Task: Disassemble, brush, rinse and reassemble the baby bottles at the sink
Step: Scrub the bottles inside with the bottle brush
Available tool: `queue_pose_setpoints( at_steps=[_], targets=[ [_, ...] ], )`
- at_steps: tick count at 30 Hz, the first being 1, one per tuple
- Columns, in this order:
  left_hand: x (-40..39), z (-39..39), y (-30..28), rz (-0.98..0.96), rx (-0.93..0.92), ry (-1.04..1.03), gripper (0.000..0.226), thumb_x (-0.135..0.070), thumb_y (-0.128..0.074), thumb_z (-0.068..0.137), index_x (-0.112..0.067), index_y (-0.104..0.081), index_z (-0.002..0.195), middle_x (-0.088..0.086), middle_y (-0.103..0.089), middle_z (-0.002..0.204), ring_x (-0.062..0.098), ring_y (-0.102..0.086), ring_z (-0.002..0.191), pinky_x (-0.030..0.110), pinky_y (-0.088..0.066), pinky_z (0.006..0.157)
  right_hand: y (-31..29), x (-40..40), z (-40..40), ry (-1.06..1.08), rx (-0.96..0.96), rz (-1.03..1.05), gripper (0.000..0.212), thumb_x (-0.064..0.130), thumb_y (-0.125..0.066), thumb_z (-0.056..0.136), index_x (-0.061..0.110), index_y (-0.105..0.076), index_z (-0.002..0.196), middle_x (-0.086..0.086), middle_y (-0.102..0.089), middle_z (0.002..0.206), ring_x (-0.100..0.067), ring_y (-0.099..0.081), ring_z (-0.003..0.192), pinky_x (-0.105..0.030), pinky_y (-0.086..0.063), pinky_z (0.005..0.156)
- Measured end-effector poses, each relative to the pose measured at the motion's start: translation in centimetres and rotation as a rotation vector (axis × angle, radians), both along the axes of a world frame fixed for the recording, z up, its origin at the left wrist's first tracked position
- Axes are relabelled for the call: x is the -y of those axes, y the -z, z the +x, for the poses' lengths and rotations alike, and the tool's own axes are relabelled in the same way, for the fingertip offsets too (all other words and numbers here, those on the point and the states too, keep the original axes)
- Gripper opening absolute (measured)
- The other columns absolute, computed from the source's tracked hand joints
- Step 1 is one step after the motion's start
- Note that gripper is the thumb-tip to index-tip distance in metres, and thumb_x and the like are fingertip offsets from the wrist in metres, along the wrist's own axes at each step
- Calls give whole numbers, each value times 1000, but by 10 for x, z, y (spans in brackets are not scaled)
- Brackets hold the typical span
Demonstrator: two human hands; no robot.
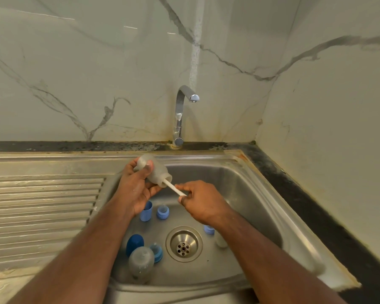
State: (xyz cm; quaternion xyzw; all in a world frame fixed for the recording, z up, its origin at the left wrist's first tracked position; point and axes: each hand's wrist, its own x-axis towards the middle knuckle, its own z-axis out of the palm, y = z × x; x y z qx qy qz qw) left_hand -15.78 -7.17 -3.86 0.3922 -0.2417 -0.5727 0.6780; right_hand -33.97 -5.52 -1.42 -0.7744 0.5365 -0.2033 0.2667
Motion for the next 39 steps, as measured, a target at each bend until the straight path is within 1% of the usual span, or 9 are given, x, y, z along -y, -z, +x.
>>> queue_pose_setpoints(
  at_steps=[4,8,12,16,21,27,31,35,39],
  targets=[
    [1,0,-2,-9,-11,-9,32,-17,-60,101,-21,-48,130,17,-56,132,35,-71,103,42,-64,65,3,-4,6,33,238,162,39,22,-60,98,34,-61,135,2,-66,84,-11,-57,61,-26,-49,55],
    [3,3,1,10,-4,-25,31,-16,-60,101,-23,-49,129,15,-55,135,37,-66,112,43,-64,65,1,-2,5,-37,81,106,41,23,-62,96,35,-60,136,16,-62,77,-2,-53,60,-17,-44,58],
    [3,4,0,1,-5,-18,36,-16,-61,100,-23,-47,132,16,-55,132,38,-69,108,45,-64,67,0,-3,4,25,21,-10,41,25,-59,98,34,-58,138,10,-70,113,-6,-64,87,-18,-46,76],
    [3,3,-1,-8,-6,-9,37,-16,-61,100,-24,-47,133,15,-55,134,38,-66,113,43,-64,67,0,-9,7,-7,184,93,40,22,-60,97,36,-60,135,17,-59,75,-2,-56,63,-17,-45,60],
    [3,7,1,-5,-6,-11,43,-17,-61,100,-21,-44,140,16,-54,137,39,-65,115,46,-64,69,2,-3,6,-18,-94,-77,44,26,-56,98,39,-54,140,6,-70,114,-10,-64,83,-27,-54,76],
    [1,5,-3,-57,-23,-17,48,-15,-64,97,-23,-43,139,16,-57,133,38,-69,108,43,-64,69,4,-7,7,11,-282,-346,53,22,-46,103,37,-35,152,4,-47,104,-15,-52,87,-27,-41,72],
    [1,7,-3,-87,26,-13,51,-9,-65,96,-22,-42,141,15,-54,136,39,-67,112,49,-64,75,9,-5,19,-19,-406,-312,57,15,-44,102,32,-28,154,-6,-48,111,-26,-58,94,-33,-44,72],
    [1,11,1,-102,-5,0,53,-8,-65,95,-22,-43,142,17,-52,139,41,-67,113,56,-62,81,3,-3,13,-55,-237,-227,46,27,-43,104,36,-42,149,-1,-55,106,-19,-57,95,-33,-49,82],
    [3,10,0,-87,-9,-29,49,-9,-66,96,-25,-45,137,15,-56,136,39,-69,111,52,-63,80,2,-11,16,17,-367,-303,61,17,-42,102,33,-21,157,-7,-46,124,-22,-54,100,-33,-47,82]
  ],
)
